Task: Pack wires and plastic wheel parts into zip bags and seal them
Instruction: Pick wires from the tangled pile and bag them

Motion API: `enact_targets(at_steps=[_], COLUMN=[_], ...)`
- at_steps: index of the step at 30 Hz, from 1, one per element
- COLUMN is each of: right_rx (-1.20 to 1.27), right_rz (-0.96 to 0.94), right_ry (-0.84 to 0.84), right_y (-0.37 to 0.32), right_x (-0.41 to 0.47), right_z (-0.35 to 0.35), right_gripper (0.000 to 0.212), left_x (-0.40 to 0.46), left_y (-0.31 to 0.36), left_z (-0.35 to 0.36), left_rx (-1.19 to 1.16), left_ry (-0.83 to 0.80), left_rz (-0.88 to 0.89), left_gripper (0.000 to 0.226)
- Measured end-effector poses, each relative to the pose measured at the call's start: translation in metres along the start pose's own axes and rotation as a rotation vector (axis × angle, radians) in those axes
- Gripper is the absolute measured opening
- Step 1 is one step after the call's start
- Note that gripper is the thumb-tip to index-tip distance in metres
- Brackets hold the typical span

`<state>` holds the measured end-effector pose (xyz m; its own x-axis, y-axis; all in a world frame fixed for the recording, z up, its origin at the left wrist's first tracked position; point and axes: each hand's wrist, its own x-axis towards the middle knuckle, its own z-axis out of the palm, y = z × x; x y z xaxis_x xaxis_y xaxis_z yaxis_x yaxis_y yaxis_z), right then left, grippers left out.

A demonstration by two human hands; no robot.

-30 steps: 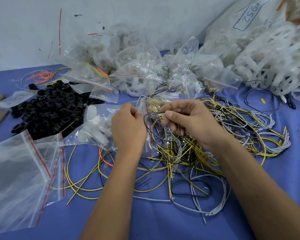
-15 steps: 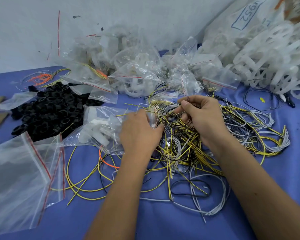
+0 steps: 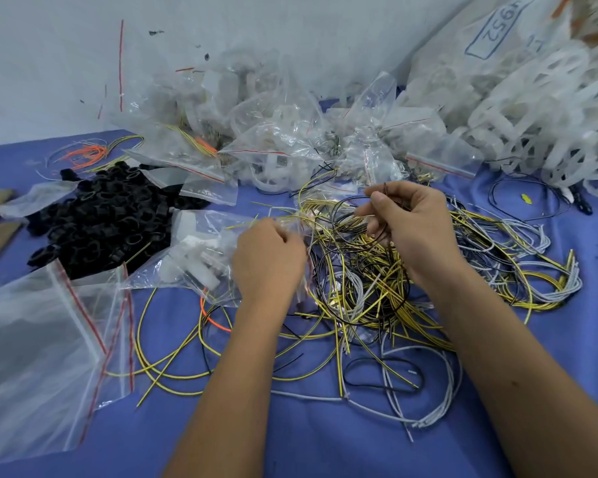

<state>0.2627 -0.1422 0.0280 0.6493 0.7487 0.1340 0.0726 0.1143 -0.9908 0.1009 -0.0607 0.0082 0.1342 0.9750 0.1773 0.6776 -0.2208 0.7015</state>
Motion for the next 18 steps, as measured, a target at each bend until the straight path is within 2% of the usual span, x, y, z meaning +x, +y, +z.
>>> enact_targets(at_steps=[3, 5, 7, 11, 15, 18], right_rx=[-0.081, -0.303, -0.536, -0.514, -0.851, -0.827], right_rz=[-0.042, -0.094, -0.147, -0.119, -0.373, -0.576], right_ry=[-0.001, 0.017, 0.077, 0.114, 0.125, -0.036], right_y=[0.001, 0.007, 0.009, 0.009, 0.005, -0.004], right_x=[0.003, 0.008, 0.01, 0.01, 0.006, -0.001], right_z=[-0.003, -0.008, -0.013, -0.017, -0.014, -0.005], right_gripper=[0.021, 0.037, 0.044, 0.033, 0.037, 0.024], left_x=[0.007, 0.01, 0.014, 0.024, 0.028, 0.031], left_y=[-0.003, -0.004, -0.005, -0.012, -0.013, -0.012], left_z=[-0.004, -0.005, -0.007, -0.014, -0.023, -0.029], left_rx=[-0.139, -0.222, -0.309, -0.663, -1.01, -1.126], left_ry=[0.113, 0.134, 0.105, -0.032, 0.007, 0.103], left_rz=[-0.039, -0.052, -0.061, -0.186, -0.322, -0.332], left_gripper=[0.014, 0.014, 0.016, 0.026, 0.028, 0.027])
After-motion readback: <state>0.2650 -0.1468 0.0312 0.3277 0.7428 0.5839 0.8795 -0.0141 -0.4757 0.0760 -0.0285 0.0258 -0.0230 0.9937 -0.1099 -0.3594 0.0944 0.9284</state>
